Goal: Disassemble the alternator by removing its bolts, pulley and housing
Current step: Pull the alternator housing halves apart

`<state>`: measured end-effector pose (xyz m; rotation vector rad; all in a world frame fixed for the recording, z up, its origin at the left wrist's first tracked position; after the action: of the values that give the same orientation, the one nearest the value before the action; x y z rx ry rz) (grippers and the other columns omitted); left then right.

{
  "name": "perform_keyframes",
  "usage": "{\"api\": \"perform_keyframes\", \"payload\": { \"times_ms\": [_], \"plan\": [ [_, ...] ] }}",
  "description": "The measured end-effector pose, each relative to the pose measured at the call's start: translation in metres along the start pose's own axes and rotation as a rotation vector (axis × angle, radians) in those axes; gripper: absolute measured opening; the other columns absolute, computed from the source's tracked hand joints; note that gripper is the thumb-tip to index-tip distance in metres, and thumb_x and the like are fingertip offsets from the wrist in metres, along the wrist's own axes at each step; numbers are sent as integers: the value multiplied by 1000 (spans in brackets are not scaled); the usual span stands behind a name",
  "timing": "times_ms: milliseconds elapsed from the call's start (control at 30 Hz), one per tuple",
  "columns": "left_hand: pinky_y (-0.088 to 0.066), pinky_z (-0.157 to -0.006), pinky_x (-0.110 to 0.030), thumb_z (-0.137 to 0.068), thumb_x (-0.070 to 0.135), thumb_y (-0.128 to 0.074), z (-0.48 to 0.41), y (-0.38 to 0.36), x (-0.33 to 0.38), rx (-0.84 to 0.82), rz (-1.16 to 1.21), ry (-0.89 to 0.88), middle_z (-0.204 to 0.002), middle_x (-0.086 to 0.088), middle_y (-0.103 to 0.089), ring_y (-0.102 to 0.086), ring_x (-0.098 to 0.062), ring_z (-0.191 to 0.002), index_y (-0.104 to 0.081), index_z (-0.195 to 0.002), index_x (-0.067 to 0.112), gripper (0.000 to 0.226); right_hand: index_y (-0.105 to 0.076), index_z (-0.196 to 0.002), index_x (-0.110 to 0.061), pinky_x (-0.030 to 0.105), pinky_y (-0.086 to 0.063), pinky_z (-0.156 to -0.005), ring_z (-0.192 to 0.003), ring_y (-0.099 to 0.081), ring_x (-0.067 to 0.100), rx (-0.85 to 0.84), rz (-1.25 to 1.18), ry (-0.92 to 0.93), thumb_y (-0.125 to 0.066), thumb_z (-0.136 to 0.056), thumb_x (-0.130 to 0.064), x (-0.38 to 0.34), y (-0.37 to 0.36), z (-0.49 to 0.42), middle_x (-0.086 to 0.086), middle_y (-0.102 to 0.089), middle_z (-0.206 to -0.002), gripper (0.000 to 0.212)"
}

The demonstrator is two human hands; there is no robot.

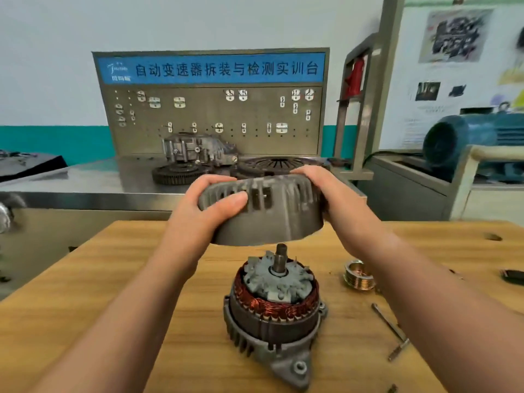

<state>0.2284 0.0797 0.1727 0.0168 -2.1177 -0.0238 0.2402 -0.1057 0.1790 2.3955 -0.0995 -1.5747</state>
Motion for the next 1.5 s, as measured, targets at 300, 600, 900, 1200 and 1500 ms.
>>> {"api": "perform_keyframes", "payload": {
  "times_ms": [300,600,900,1200,1500],
  "plan": [
    [-47,-92,-60,-59,85,-59,22,14,-106,146,639,704,-105,-15,-73,-70,-39,-91,-78,-96,23,75,-46,-125,-47,-3,-40,-66,-94,-52,-27,-34,56,139,-62,-83,-50,6,-23,12,-24,-59,-114,45],
    [-47,-93,-61,-64,81,-59,47,33,-159,194,906,838,-117,-32,-63,-60,-54,-105,-57,-125,10,93,-55,-120,-47,16,-45,-96,-116,-53,-8,-11,91,174,-59,-92,-30,47,-34,17,-26,-60,-123,34],
    [-55,-72,-59,-78,78,-45,88,54,-204,316,739,1111,-108,-29,-68,-72,-40,-83,-48,-132,5,91,-67,-106,-33,12,-50,-79,-98,-64,1,271,-18,163,-53,-97,-21,66,30,15,-16,-71,-102,21],
    [-58,-57,-50,-93,67,-33,98,58,-203,300,532,1098,-92,-27,-72,-73,-34,-68,-35,-139,3,79,-68,-90,-28,27,-55,-81,-89,-66,6,373,61,205,-49,-98,-19,40,49,21,-9,-72,-88,23],
    [-48,-62,-33,-89,25,-62,89,52,-107,315,-391,351,-87,-2,-67,-64,-13,-68,-52,-102,36,19,-67,-76,-22,26,-42,-51,-54,-50,10,559,214,65,-52,-88,-23,45,112,72,-5,-59,-60,20]
  ]
}}
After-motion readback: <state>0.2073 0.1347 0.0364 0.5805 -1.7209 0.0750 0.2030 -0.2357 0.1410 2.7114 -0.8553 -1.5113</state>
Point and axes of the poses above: each hand's wrist, its own z-axis away from the middle knuckle, its own y-axis out of the back of the hand, x = y × z, the point moved 10 cm from there along -z, towards the middle knuckle
